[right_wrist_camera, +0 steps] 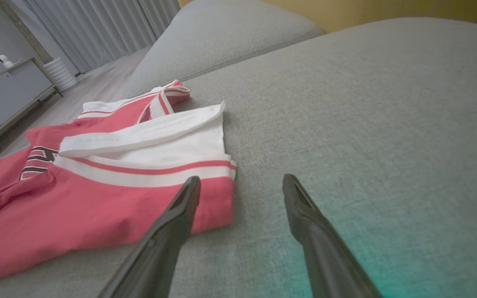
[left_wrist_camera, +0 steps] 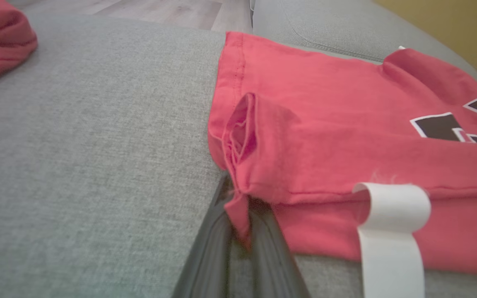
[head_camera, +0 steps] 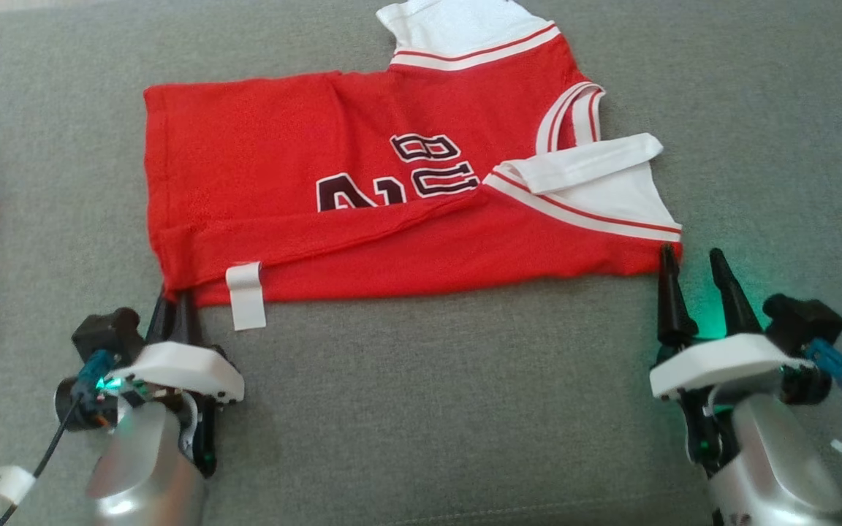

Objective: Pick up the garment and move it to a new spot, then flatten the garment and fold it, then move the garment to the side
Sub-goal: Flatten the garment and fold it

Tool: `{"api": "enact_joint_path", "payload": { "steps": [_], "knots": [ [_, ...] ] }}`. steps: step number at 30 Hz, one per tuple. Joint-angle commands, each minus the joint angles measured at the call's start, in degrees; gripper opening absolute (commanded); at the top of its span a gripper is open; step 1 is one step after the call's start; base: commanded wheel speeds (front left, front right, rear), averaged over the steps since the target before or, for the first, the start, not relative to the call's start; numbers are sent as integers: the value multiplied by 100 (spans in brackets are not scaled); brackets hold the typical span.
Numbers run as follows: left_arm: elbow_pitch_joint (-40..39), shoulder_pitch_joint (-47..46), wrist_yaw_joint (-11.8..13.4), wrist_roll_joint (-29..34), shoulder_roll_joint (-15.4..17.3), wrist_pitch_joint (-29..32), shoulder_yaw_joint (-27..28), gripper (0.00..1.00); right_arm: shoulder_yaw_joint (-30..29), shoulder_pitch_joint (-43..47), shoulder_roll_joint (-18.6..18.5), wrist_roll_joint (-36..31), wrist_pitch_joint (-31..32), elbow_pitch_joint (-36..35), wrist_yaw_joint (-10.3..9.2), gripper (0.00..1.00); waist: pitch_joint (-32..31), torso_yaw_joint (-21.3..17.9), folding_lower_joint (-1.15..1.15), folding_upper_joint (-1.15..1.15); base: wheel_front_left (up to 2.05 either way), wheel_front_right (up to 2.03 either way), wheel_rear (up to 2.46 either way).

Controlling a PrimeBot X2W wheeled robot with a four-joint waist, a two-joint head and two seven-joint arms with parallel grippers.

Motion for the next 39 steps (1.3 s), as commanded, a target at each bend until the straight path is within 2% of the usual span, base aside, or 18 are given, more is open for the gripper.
{"api": "enact_joint_path", "payload": {
  "steps": [1,8,9,10,15,22,27,33,39],
  "knots": [
    [-15,107,-58,-33,0,112,1,0,202,-286,4,70,-56,-59,37,100,19,45,0,0,0,0,0],
    [-169,141,-70,-90,0,112,-160,0,558,-612,4,595,-56,919,37,100,41,163,0,0,0,0,0],
    [-191,147,-71,-109,0,112,-184,0,691,-665,4,776,-56,1078,37,58,39,178,0,0,0,0,0],
    [-209,156,-72,-125,0,112,-205,0,822,-719,4,939,-56,1186,37,0,39,190,0,0,0,0,0],
    [-423,221,-76,-318,0,112,-305,0,1068,-851,4,1473,-56,1275,37,0,-11,205,0,0,0,0,0],
    [-1072,142,-80,-675,0,112,-247,0,829,-1016,4,1845,-56,789,37,0,-290,245,0,0,0,0,0],
    [-1438,-101,-81,-909,0,112,-26,0,722,-1364,4,2048,-56,682,37,0,-758,296,0,0,0,0,0],
    [-1093,152,-82,-945,13,112,239,0,763,-1419,4,2238,-53,934,37,0,-1400,259,0,0,0,0,0],
    [-692,947,-82,-1044,4,112,303,0,963,-815,-80,2496,87,1118,37,0,-1705,238,0,0,0,0,0]
  ]
}}
